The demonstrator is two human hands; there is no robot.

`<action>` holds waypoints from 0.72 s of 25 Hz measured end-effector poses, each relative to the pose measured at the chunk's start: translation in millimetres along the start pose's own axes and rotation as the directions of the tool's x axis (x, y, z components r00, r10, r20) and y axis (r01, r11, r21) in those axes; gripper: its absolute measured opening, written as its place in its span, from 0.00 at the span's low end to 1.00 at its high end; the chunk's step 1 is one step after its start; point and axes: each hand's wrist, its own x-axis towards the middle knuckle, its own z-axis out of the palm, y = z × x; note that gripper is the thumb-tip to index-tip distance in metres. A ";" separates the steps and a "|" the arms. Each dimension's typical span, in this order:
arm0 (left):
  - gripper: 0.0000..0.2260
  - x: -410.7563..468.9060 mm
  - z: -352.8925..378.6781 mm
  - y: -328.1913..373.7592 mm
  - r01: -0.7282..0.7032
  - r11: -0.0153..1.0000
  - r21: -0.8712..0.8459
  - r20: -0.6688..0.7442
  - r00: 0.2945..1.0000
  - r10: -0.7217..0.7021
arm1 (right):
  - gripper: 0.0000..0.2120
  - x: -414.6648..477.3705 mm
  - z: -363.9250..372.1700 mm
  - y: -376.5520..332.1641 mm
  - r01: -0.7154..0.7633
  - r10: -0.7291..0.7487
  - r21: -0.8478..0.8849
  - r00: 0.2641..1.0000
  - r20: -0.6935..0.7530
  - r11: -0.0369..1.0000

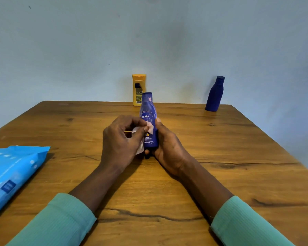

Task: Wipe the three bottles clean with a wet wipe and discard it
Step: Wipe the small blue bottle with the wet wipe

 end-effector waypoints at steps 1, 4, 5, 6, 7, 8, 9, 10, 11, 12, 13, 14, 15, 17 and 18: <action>0.06 -1.2 0.5 0.7 -0.060 0.997 0.040 0.053 0.997 0.058 | 0.24 -0.5 -1.0 -2.0 -0.021 0.022 0.073 1.000 -0.006 0.997; 0.09 -4.2 2.2 2.0 -0.170 0.982 0.077 0.236 0.960 0.148 | 0.22 -0.9 -4.7 -7.1 -0.065 0.080 0.262 0.996 -0.045 0.963; 0.10 -4.6 2.7 2.4 -0.188 0.978 0.087 0.264 0.951 0.160 | 0.21 -1.2 -5.7 -7.3 -0.065 0.081 0.298 0.996 -0.043 0.952; 0.10 -4.3 3.0 2.8 -0.196 0.976 0.093 0.264 0.950 0.166 | 0.20 -1.8 -6.1 -7.5 -0.060 0.072 0.319 0.997 -0.027 0.946; 0.09 -3.7 2.5 2.7 -0.192 0.978 0.087 0.237 0.957 0.167 | 0.20 -2.7 -6.0 -7.6 -0.060 0.064 0.334 0.998 0.001 0.941; 0.08 -2.7 1.6 2.8 -0.176 0.982 0.067 0.188 0.969 0.161 | 0.22 -3.3 -6.0 -7.6 -0.067 0.058 0.342 0.998 0.038 0.937; 0.07 -1.4 0.7 2.8 -0.154 0.987 0.042 0.131 0.980 0.147 | 0.23 -3.7 -6.2 -7.3 -0.076 0.058 0.329 0.996 0.063 0.941; 0.06 0.2 -0.5 2.6 -0.132 0.991 0.017 0.077 0.989 0.130 | 0.23 -4.4 -5.7 -7.4 -0.081 0.062 0.288 0.995 0.075 0.954; 0.05 1.7 -1.8 2.4 -0.109 0.994 -0.005 0.039 0.993 0.110 | 0.22 -4.9 -4.9 -7.8 -0.083 0.065 0.245 0.995 0.079 0.966; 0.05 2.7 -3.0 1.8 -0.087 0.996 -0.025 0.023 0.996 0.088 | 0.21 -4.5 -4.4 -7.4 -0.085 0.069 0.216 0.994 0.079 0.973; 0.05 3.0 -3.9 1.7 -0.068 0.997 -0.044 0.030 0.997 0.069 | 0.21 -4.5 -4.7 -6.8 -0.089 0.074 0.205 0.994 0.078 0.975; 0.04 3.2 -4.6 1.0 -0.057 0.997 -0.055 0.059 0.996 0.060 | 0.21 -3.9 -5.2 -6.1 -0.095 0.081 0.211 0.994 0.078 0.973; 0.04 3.2 -5.5 0.3 -0.057 0.997 -0.059 0.108 0.992 0.063 | 0.22 -2.6 -6.1 -5.3 -0.097 0.082 0.234 0.994 0.072 0.967; 0.05 3.2 -7.8 -0.8 -0.081 0.996 -0.042 0.229 0.969 0.089 | 0.25 1.2 -9.7 -3.3 -0.092 0.079 0.294 0.995 0.055 0.951; 0.05 3.4 -8.7 -1.0 -0.099 0.995 -0.027 0.274 0.956 0.103 | 0.27 3.1 -10.9 -2.6 -0.086 0.077 0.313 0.996 0.040 0.946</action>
